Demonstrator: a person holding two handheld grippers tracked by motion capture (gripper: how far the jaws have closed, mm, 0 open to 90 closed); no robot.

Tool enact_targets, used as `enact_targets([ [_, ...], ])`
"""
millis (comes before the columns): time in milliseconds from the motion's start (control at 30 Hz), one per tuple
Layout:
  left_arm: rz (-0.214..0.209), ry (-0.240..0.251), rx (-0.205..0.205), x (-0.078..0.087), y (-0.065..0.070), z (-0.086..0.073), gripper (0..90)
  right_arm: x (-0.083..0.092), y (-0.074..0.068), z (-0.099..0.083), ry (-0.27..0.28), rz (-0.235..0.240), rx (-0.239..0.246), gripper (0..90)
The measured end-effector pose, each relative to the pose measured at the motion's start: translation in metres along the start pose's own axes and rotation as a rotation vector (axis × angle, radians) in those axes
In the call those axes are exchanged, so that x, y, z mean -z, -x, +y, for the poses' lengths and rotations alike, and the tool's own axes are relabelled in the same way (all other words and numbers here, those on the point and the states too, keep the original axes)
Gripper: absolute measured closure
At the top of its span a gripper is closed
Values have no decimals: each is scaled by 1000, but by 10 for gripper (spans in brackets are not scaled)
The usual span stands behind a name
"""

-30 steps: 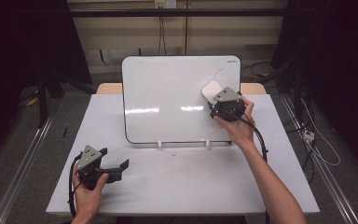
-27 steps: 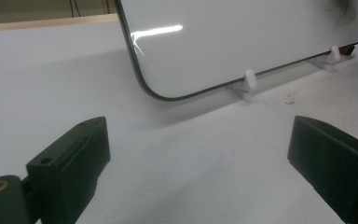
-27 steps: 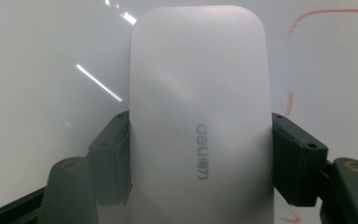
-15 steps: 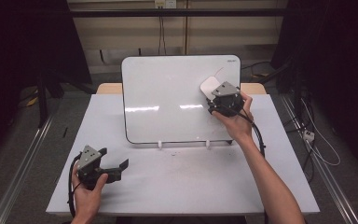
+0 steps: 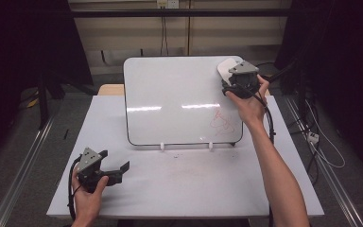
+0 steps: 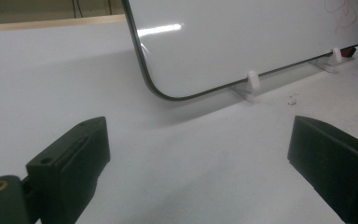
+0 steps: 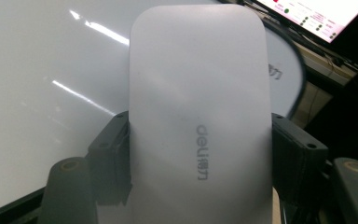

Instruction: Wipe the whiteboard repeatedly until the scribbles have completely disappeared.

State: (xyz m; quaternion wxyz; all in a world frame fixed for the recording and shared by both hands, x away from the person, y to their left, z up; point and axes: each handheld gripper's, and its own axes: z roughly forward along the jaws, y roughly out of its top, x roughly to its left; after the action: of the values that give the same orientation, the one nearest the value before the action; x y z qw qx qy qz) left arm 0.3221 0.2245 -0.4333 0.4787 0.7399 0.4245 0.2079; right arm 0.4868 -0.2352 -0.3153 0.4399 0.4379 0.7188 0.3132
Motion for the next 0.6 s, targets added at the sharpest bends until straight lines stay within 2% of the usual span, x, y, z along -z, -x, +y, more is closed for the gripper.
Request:
enact_targets([
  [67, 0, 1, -1, 0, 0, 0, 54, 1, 4, -1, 2, -10, -28, 316],
  [167, -2, 3, 4, 0, 1, 0, 54, 2, 1, -1, -2, -25, -20, 316],
  [233, -2, 3, 1, 0, 1, 0, 54, 3, -1, -4, -19, -11, -16, 316],
  [333, 16, 8, -14, 1, 2, 0, 54, 4, -7, -12, -38, 29, 9, 316],
  [433, 13, 0, -16, 0, 3, 1, 54, 8, -15, -22, -42, 61, 52, 316],
  [600, 9, -8, -18, -3, 4, 1, 54, 13, -31, -39, -37, 75, 80, 316],
])
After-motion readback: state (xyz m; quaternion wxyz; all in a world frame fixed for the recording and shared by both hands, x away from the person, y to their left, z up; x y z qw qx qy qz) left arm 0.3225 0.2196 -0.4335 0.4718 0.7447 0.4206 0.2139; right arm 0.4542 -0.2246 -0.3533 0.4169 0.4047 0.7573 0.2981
